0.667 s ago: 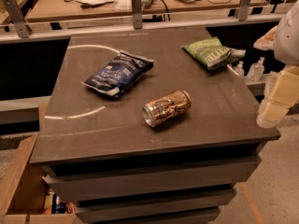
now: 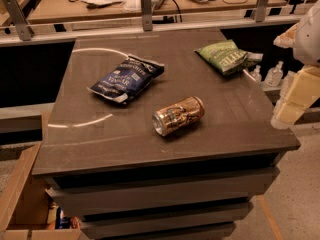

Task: Move green jalapeno chip bag near orange can

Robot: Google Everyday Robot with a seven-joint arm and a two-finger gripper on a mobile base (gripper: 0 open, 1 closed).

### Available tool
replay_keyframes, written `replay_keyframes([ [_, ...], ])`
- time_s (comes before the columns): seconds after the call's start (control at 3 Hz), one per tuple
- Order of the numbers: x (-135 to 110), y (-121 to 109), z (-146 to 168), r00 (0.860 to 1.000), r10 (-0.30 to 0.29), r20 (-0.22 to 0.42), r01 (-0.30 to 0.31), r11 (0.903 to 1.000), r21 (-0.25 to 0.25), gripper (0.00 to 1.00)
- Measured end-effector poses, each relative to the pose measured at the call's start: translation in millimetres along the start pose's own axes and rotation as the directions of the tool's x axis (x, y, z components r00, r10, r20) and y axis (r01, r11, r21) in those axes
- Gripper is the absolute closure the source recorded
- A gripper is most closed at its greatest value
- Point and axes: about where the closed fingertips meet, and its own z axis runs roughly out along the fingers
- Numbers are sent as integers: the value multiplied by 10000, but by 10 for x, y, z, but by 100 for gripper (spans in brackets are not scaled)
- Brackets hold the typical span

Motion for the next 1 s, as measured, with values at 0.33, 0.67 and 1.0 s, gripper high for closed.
replay_keyframes([
  [0.33,107,-394,116,9989,409,209,-428,9939,1018,0],
  [0.67,213,-1062,295,9967,319,751,-500,9662,2529,0],
  [1.0,247,-1459,406,9928,-185,1181,-195,9496,3128,0],
])
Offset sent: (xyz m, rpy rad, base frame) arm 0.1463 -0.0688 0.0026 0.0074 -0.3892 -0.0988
